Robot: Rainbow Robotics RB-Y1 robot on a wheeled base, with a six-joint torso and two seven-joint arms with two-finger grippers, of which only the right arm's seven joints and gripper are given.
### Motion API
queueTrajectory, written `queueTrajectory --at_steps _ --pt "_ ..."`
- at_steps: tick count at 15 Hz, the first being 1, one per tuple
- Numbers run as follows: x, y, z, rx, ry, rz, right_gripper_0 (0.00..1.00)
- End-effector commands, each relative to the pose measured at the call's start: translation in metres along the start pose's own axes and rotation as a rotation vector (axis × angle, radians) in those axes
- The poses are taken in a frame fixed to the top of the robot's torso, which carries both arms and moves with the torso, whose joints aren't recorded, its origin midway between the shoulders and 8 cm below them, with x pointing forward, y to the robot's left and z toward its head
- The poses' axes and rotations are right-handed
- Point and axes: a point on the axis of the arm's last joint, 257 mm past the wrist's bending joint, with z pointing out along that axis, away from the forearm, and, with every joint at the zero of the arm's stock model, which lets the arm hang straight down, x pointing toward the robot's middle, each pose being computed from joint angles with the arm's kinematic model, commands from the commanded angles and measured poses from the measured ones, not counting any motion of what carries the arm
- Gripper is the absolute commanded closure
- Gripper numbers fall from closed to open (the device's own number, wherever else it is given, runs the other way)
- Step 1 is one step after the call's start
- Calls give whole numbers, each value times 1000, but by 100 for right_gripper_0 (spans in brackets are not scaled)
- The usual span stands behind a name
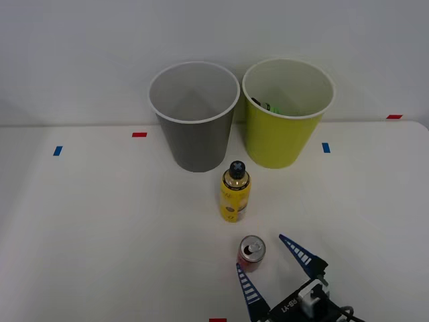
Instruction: Put cans in the gray bin, plastic bottles in the light green bin
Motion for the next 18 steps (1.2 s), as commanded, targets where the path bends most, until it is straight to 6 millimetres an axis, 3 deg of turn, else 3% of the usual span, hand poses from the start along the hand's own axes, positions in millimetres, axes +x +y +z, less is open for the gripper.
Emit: queueTrajectory --at_steps 1,3,9,14,18 --pt "5 4 4 5 20 21 0" --pt "1 5 10 7 7 19 0" --pt "13 0 20 5 63 17 0" --pt "12 14 34 -25 70 29 0" --pt "11 13 39 -25 69 15 0"
